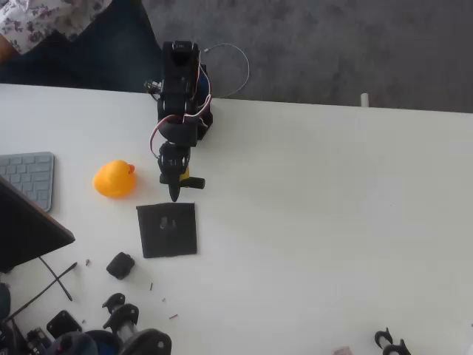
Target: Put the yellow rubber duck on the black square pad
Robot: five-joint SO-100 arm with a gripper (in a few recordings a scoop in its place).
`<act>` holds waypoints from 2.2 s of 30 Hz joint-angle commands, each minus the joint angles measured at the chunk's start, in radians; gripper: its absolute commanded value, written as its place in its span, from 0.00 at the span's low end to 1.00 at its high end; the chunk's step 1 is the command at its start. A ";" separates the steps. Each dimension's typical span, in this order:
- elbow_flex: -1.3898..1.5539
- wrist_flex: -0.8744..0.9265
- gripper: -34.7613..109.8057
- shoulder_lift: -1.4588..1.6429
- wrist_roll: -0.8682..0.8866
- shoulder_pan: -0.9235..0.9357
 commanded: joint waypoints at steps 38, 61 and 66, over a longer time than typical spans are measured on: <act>-0.046 -0.012 0.27 0.023 0.011 -0.009; -0.695 -0.012 0.27 0.021 0.005 0.025; -0.795 -0.046 0.27 0.003 -0.087 0.176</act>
